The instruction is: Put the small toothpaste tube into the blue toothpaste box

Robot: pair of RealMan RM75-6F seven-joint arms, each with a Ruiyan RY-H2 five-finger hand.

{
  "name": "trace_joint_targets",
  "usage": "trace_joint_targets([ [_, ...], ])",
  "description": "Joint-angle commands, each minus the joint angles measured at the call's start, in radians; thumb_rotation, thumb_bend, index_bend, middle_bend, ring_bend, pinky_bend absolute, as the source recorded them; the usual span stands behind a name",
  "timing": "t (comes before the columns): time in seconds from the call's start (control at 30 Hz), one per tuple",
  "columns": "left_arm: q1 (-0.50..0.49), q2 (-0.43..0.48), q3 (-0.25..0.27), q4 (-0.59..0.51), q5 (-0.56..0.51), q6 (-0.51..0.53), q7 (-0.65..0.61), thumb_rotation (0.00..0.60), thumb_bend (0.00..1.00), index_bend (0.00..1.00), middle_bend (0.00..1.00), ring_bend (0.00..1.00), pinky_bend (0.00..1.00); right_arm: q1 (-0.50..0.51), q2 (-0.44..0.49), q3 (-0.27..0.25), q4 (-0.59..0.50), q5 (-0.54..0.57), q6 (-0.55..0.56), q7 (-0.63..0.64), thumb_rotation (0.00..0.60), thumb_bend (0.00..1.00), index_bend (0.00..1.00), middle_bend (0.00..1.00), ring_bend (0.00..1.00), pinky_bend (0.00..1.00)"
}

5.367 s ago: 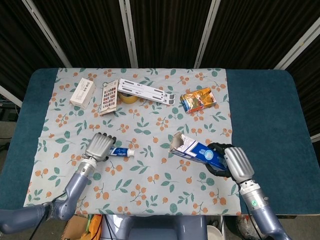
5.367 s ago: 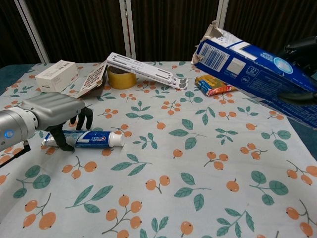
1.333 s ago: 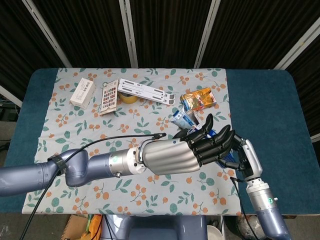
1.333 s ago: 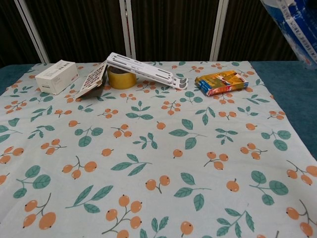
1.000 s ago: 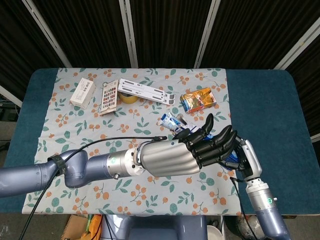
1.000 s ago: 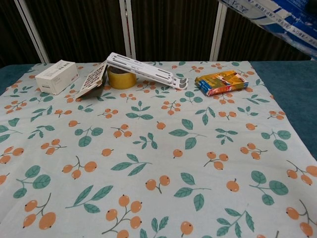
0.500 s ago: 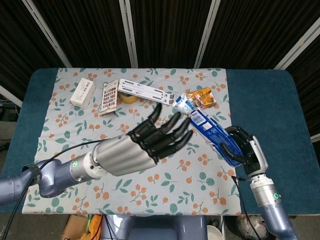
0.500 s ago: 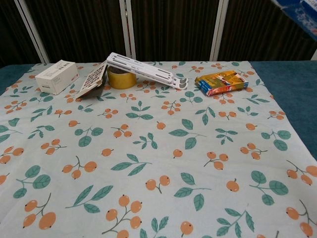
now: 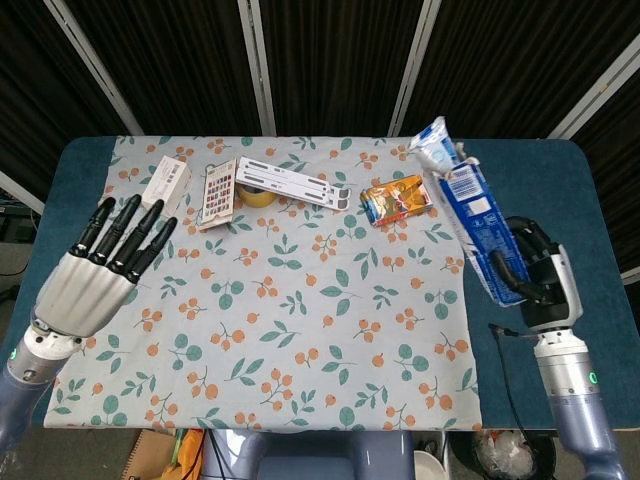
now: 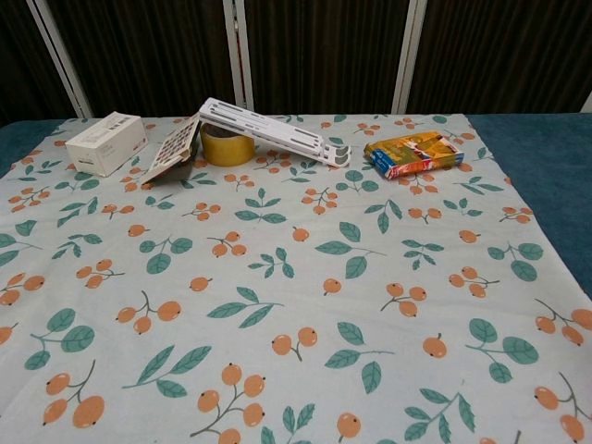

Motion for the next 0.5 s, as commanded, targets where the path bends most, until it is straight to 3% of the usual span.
trace_joint_targets([
  [0.03,0.101,-0.057,0.073,0.135,-0.086,0.014,-0.082,0.6,0.0,0.15,0.15,0.14,0.27,-0.027,0.044,0.053,-0.016,0.016,0.029,0.063,0.6,0.31,0.46,0.56,0.49,0.47],
  [0.2,0.177,-0.123,0.123,0.25,-0.176,-0.06,-0.167,0.6,0.0,0.15,0.15,0.14,0.27,-0.067,0.087,0.101,-0.028,-0.006,0.064,0.157,0.6,0.31,0.46,0.56,0.49,0.47],
  [0.33,0.195,-0.15,0.131,0.286,-0.182,-0.067,-0.193,0.6,0.0,0.15,0.15,0.14,0.27,-0.083,0.097,0.121,-0.033,-0.013,0.072,0.227,0.6,0.31,0.46,0.56,0.49,0.47],
  [0.5,0.231,-0.207,0.154,0.376,-0.177,-0.071,-0.226,0.6,0.0,0.15,0.15,0.14,0.27,-0.131,0.141,0.193,-0.056,0.059,0.092,0.401,0.6,0.31,0.46,0.56,0.49,0.47],
])
